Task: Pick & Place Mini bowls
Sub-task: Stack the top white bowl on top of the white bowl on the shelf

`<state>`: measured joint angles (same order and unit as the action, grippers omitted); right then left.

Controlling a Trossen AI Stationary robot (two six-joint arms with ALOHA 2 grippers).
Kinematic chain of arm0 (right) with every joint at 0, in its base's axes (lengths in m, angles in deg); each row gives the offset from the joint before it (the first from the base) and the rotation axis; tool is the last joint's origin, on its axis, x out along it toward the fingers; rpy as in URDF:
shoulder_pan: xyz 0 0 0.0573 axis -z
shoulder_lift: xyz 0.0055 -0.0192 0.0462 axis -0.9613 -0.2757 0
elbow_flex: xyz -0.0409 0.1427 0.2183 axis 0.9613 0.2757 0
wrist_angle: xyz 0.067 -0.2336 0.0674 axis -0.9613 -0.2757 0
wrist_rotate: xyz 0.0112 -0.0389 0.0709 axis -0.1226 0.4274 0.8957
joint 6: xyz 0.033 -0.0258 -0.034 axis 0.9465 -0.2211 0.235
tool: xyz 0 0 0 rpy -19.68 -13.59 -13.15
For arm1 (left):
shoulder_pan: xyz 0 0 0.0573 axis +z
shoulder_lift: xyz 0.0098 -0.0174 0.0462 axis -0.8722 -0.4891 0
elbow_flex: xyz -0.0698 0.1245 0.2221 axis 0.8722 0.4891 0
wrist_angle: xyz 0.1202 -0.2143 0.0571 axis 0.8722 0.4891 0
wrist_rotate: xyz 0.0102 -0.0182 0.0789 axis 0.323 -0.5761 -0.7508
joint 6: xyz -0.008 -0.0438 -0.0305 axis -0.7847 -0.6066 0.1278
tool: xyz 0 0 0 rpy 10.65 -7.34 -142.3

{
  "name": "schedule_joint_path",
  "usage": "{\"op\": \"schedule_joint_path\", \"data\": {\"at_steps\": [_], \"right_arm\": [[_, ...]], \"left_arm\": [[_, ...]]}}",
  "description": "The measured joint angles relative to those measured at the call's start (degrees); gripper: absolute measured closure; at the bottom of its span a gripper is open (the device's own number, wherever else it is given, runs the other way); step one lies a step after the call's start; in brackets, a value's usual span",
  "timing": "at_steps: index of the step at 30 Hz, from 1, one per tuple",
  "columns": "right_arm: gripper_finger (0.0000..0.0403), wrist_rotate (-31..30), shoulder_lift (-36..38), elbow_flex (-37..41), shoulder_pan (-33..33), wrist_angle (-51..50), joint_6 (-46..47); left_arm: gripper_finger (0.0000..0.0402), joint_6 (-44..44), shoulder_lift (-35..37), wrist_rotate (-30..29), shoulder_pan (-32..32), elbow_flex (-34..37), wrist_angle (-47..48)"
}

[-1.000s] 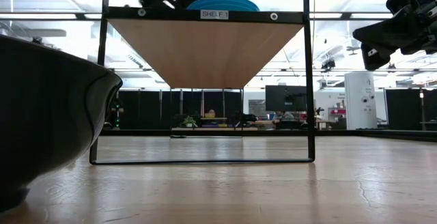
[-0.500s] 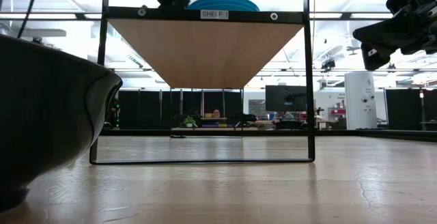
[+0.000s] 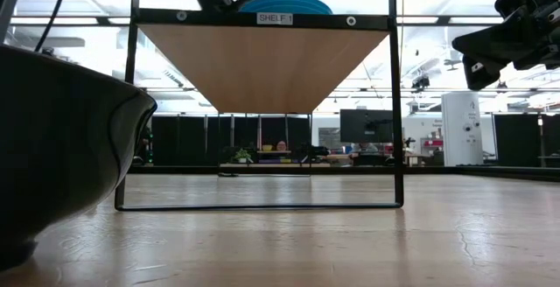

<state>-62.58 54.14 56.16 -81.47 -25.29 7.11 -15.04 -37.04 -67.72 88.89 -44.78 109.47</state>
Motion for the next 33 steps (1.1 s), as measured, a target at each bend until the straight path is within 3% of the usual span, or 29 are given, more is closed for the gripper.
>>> {"op": "schedule_joint_path", "data": {"at_steps": [13, 25, 33], "right_arm": [[0.0394, 0.0, -0.01, 0.0, -0.01, 0.0, 0.02], [0.0394, 0.0, -0.01, 0.0, -0.01, 0.01, 0.02], [0.0394, -0.02, -0.01, 0.0, 0.01, 0.01, 0.02]], "left_arm": [[0.0393, -0.72, 0.01, -0.96, -0.84, 3.62, -0.63], [0.0324, 0.45, 0.01, -1.18, -0.92, 5.12, -3.62], [0.0257, 0.74, 0.56, -1.29, -1.2, 5.07, -5.82]]}}
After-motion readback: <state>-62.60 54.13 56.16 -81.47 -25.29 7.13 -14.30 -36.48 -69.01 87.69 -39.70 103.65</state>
